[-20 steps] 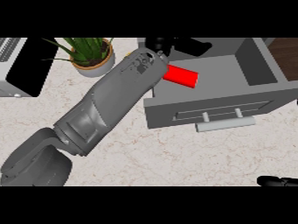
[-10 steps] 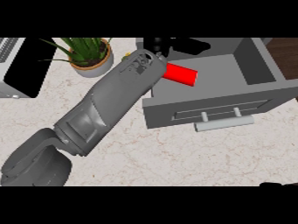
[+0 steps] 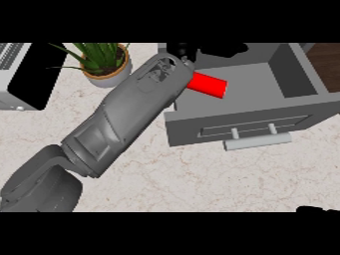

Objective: Pick up the can, place it into the drawer and close the drawer

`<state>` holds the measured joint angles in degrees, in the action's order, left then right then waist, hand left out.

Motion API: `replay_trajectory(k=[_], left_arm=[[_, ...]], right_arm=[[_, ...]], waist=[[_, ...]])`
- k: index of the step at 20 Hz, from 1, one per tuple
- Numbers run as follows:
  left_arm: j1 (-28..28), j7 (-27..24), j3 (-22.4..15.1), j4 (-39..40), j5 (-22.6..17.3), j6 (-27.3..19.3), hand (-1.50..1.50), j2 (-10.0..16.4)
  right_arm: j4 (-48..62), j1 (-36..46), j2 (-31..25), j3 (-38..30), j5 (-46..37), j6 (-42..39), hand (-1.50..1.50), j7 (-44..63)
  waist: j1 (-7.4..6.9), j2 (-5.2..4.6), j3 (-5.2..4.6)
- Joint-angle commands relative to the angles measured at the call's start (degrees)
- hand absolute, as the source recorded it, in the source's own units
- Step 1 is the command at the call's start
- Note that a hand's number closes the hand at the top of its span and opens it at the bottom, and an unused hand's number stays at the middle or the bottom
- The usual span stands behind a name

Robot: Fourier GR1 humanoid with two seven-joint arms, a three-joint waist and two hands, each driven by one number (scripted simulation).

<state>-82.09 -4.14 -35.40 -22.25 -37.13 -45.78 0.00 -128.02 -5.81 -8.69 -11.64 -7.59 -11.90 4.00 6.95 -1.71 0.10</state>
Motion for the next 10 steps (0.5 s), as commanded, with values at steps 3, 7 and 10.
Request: replay_trajectory(k=[3, 7, 10], left_arm=[[-0.08, -2.88, 1.79, -1.02, -3.49, 0.4, -1.5, 0.0], [2.15, -6.51, 1.4, -2.82, -3.63, -0.08, -1.5, 0.0], [-0.18, -5.17, 1.5, -1.63, -3.61, -1.69, -1.5, 0.0]], right_arm=[[-1.34, 1.94, -1.12, 4.23, -9.16, 1.05, -1.5, -1.78], [2.56, 4.28, -4.01, 6.1, -19.06, 2.27, -1.5, -3.46], [4.39, 3.03, -4.89, 10.56, -28.09, 3.53, -1.5, -4.78]], waist=[[-1.26, 0.1, -0.04], [-3.91, 0.61, -0.08], [-4.12, 0.76, -0.06]])
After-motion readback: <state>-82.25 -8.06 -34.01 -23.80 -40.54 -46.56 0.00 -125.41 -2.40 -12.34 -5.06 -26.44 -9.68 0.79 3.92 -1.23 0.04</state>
